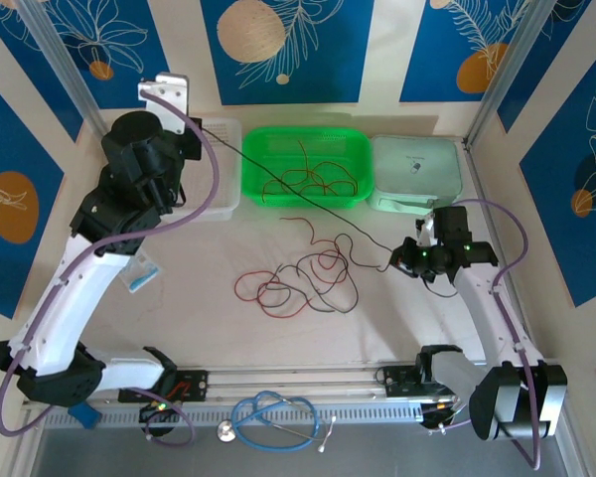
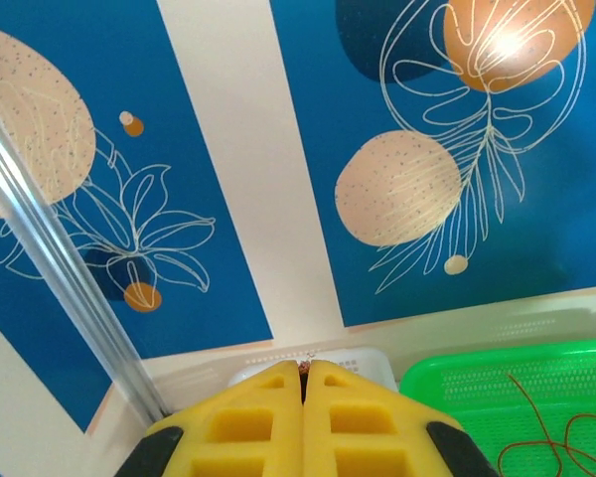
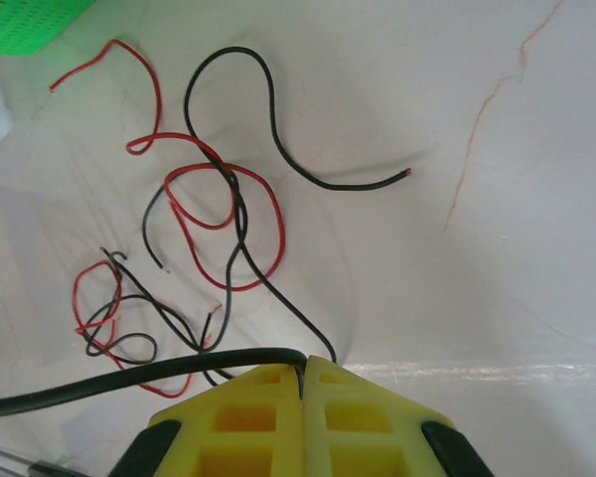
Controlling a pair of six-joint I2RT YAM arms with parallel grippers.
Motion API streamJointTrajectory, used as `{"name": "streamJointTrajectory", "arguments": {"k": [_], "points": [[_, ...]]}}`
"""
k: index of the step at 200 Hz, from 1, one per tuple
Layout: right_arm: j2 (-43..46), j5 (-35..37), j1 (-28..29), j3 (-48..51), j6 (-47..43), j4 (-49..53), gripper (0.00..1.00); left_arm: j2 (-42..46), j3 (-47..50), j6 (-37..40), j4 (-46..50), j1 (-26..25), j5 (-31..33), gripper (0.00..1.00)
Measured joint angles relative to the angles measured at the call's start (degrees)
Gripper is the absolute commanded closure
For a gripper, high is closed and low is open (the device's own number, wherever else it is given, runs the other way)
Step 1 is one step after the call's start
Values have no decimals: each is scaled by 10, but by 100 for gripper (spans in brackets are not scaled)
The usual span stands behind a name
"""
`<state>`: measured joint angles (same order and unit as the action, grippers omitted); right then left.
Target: Untangle the cables
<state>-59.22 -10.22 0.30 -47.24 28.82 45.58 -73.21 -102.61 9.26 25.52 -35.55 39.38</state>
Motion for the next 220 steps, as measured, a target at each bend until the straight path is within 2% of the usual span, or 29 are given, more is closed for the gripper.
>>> {"name": "streamJointTrajectory", "arguments": {"k": [8,22,84,97,123,180,220], "points": [[2,-8,0,0,1,-3,65,-4,-7,3,-6,2,-5,100],[11,-25,1,0,4,-10,54,-13,-26,5,-20,5,-21,100],[36,-68,1,-23,14,-19,41,-31,-73,17,-116,7,-153,100],[35,-80,4,-23,18,-25,33,-31,-74,18,-140,7,-170,100],[36,-120,9,-20,24,-49,31,-32,-74,30,-192,7,-191,100],[120,-306,27,39,80,-207,28,-36,-31,44,-269,7,-205,100],[144,-333,44,24,90,-231,28,-55,0,75,-292,7,-196,100]]}}
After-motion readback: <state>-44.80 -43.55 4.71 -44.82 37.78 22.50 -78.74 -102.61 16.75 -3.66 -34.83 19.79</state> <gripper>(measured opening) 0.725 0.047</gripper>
